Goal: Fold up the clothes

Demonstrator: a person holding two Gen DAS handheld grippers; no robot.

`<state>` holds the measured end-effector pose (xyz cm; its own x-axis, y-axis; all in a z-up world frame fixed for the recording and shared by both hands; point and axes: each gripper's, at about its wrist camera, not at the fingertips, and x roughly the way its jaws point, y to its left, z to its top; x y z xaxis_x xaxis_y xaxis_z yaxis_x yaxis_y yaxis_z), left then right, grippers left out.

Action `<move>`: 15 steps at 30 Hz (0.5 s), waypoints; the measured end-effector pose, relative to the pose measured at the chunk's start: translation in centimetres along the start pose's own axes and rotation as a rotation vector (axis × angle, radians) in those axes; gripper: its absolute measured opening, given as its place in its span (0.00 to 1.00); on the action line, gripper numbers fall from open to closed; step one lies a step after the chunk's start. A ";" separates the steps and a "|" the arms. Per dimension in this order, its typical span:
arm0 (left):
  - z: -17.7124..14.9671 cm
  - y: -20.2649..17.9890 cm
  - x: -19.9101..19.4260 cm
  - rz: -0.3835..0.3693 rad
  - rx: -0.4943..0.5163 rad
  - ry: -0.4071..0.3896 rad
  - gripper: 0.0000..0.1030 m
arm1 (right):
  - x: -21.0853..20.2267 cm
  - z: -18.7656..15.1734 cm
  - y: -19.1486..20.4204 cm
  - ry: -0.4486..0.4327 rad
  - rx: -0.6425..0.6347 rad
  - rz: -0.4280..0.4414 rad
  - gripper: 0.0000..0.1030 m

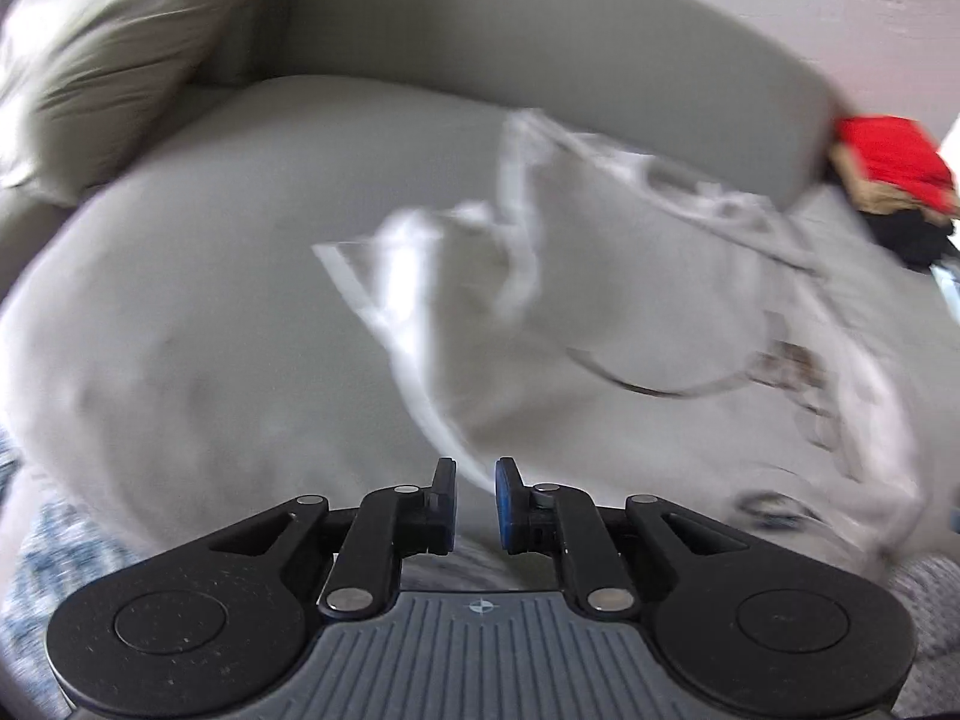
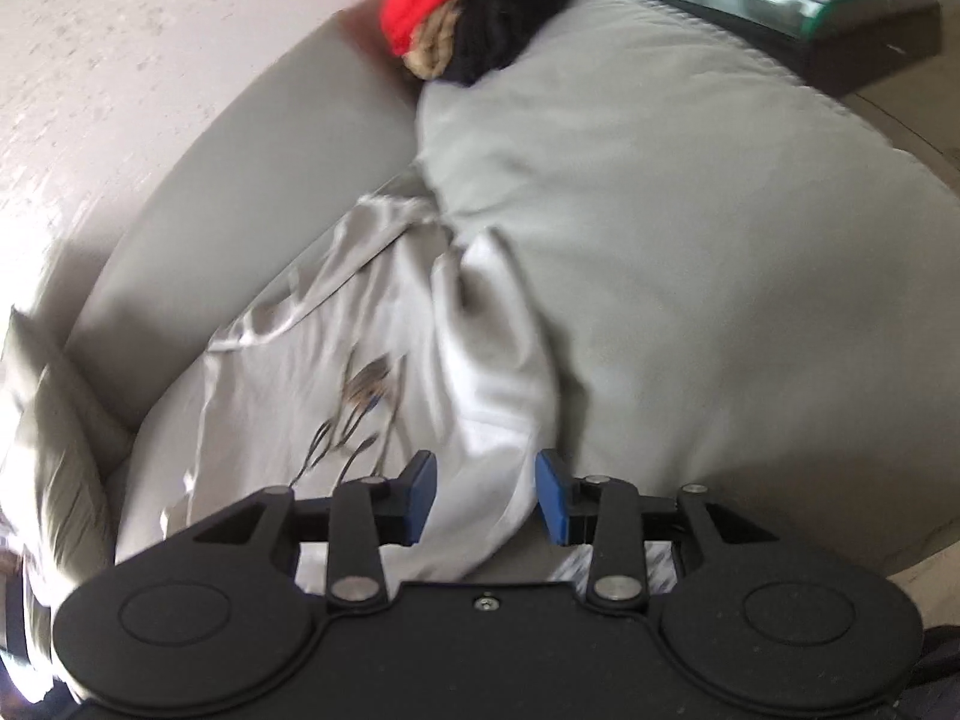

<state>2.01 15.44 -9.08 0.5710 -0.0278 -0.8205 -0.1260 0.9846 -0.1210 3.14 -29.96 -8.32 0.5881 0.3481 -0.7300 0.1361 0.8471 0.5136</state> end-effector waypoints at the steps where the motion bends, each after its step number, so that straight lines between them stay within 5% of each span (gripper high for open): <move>1: -0.4 -1.2 0.2 -0.016 0.034 0.001 0.14 | 0.5 -0.4 0.8 0.026 -0.040 0.020 0.29; 6: -2.1 -7.1 1.2 -0.097 0.204 0.003 0.21 | 3.0 -2.7 5.9 0.135 -0.221 0.085 0.24; 9: -3.8 -9.5 1.7 -0.082 0.314 -0.010 0.28 | 3.1 -4.1 8.4 0.142 -0.355 0.070 0.38; 11: -4.9 -10.8 1.9 -0.073 0.382 -0.021 0.29 | 2.9 -5.5 9.2 0.130 -0.473 0.026 0.38; 13: -4.8 -10.6 2.0 -0.072 0.390 -0.008 0.28 | 3.2 -6.7 9.4 0.123 -0.538 -0.010 0.37; 15: -4.7 -10.3 2.1 -0.070 0.398 0.005 0.13 | 4.1 -7.3 9.1 0.113 -0.584 -0.023 0.31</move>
<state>0.70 4.40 -12.15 0.5633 -0.0974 -0.8205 0.2375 0.9702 0.0479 0.99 -17.85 -9.94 0.4976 0.3407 -0.7977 -0.3321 0.9244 0.1877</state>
